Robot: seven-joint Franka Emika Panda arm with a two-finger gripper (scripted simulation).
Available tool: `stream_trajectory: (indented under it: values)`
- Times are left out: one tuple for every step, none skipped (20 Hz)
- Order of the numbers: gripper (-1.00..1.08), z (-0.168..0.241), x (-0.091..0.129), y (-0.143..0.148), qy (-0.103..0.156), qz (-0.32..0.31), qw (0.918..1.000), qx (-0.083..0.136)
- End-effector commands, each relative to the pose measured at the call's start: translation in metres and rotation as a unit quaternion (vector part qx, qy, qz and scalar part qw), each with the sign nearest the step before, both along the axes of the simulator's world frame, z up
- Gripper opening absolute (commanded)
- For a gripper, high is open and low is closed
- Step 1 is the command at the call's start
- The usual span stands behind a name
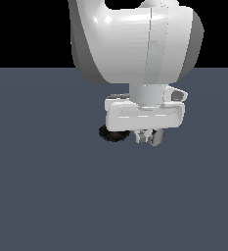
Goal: Turn on the faucet by rotating a designated handle.
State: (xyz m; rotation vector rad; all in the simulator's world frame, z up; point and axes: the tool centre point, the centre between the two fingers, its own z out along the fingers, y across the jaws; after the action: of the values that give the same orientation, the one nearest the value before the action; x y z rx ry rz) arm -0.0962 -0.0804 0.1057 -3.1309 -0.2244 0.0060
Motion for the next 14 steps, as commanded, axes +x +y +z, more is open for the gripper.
stream_trajectory:
  values:
    - [-1.00,-0.002,0.006,-0.017,-0.002,-0.004,1.0000,-0.001]
    - [-1.00,-0.002,0.007,-0.022,-0.002,-0.004,1.0000,-0.001]
    - [-1.00,-0.002,0.008,-0.026,-0.002,-0.004,1.0000,-0.001]
    - [-1.00,-0.002,0.009,-0.031,-0.002,-0.004,1.0000,-0.001]
    - [-1.00,-0.002,0.010,-0.036,-0.002,-0.004,1.0000,-0.001]
    - [-1.00,-0.002,0.011,-0.040,-0.002,-0.004,1.0000,-0.001]
    - [-1.00,-0.002,0.012,-0.045,-0.002,-0.004,1.0000,-0.001]
    - [-1.00,-0.002,0.013,-0.049,-0.002,-0.004,1.0000,-0.001]
    - [-1.00,-0.002,0.013,-0.049,-0.002,-0.004,1.0000,-0.001]
    - [-1.00,0.000,0.014,-0.034,-0.003,0.007,1.0000,0.000]
    - [-1.00,0.000,0.017,-0.036,-0.003,0.007,1.0000,0.000]
    - [-1.00,0.000,0.020,-0.039,-0.003,0.006,1.0000,0.000]
    - [-1.00,0.000,0.023,-0.041,-0.003,0.006,1.0000,0.000]
    - [-1.00,0.000,0.026,-0.043,-0.003,0.006,1.0000,0.000]
